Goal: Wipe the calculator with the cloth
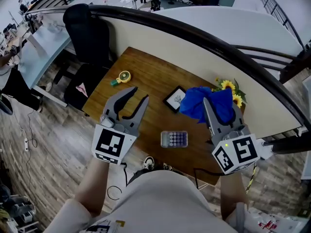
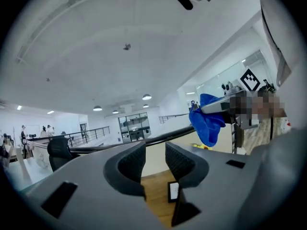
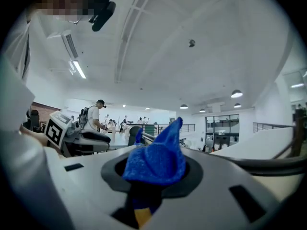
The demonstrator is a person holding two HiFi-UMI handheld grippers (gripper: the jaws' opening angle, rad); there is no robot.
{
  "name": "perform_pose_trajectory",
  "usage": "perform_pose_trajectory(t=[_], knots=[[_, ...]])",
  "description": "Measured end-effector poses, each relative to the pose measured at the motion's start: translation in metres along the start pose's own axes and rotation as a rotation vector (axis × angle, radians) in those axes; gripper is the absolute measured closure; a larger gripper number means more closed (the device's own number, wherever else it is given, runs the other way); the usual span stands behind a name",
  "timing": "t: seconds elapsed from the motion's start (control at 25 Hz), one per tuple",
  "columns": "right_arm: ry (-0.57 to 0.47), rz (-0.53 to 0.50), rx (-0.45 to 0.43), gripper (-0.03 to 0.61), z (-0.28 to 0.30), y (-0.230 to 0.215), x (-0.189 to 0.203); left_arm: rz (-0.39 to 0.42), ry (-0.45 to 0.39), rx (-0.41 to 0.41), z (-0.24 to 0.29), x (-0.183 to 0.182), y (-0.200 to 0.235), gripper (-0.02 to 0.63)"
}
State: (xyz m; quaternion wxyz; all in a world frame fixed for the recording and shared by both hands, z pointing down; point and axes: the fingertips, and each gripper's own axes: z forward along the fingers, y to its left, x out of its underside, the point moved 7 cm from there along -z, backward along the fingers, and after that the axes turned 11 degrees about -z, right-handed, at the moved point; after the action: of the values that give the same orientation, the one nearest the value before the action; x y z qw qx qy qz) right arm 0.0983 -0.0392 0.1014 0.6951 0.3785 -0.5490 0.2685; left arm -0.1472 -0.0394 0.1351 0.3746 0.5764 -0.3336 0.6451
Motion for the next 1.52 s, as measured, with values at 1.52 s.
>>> perform_pose_trajectory(t=[1.52], knots=[[0.185,0.008,0.043,0.471,-0.038,0.011,0.069,0.051,0.057,-0.023,-0.016,0.021,-0.023,0.611]])
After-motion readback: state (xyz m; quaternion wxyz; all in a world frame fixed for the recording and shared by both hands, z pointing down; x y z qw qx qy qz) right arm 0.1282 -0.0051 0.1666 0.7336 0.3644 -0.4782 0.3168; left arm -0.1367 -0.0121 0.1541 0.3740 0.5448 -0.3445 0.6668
